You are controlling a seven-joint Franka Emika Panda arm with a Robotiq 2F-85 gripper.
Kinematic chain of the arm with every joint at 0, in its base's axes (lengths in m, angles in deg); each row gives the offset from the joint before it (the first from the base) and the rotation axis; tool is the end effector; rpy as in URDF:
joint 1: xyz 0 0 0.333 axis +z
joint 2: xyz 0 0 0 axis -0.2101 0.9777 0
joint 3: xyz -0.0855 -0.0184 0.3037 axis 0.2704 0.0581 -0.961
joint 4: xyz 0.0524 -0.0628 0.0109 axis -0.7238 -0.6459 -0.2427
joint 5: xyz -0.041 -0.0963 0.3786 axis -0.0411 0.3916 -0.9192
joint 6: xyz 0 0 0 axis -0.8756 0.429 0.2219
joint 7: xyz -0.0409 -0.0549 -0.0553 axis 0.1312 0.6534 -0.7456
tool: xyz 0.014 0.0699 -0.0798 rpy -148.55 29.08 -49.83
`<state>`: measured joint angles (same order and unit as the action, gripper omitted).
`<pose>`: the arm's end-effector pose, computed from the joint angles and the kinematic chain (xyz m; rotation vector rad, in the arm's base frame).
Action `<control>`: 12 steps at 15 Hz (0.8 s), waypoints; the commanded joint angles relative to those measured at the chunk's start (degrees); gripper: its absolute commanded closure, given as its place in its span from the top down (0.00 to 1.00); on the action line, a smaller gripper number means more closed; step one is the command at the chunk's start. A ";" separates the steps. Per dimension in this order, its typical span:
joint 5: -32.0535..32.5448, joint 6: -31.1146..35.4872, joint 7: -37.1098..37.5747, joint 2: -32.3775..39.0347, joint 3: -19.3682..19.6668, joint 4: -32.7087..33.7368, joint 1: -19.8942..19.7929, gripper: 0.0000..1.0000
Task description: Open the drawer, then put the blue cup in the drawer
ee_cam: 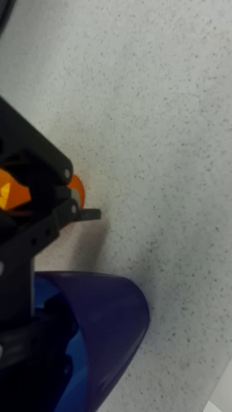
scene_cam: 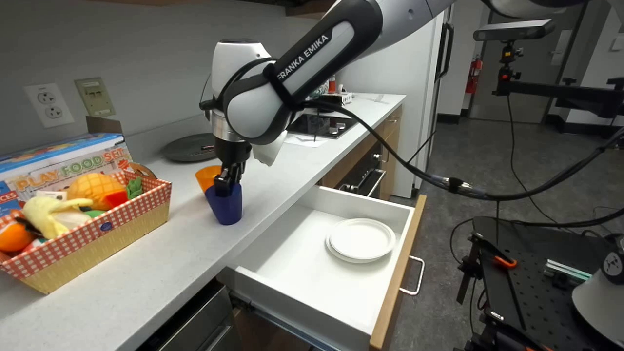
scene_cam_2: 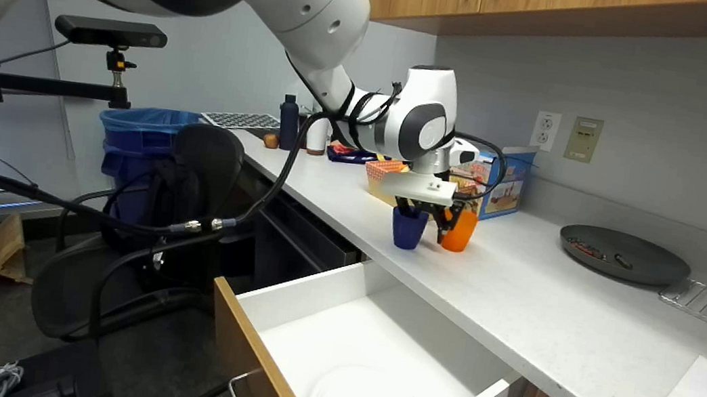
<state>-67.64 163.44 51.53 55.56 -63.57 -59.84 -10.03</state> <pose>0.7380 0.0506 0.2900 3.0170 0.4786 0.4525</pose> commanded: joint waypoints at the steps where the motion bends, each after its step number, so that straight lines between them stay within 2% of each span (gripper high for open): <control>1: 0.50 -2.39 -0.04 0.51 -0.14 1.83 0.00 0.24; 4: 1.00 -2.67 -0.06 -1.79 0.03 -1.31 0.22 0.02; 7: 1.09 -3.75 0.44 -5.34 -0.08 -5.29 0.70 0.00; 9: 1.11 -5.29 0.43 -7.82 -0.21 -8.29 0.89 0.02; 12: 1.04 -6.09 -0.42 -12.03 -0.39 -14.74 0.41 0.02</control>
<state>-67.57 158.55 51.50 49.34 -63.84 -67.09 -9.37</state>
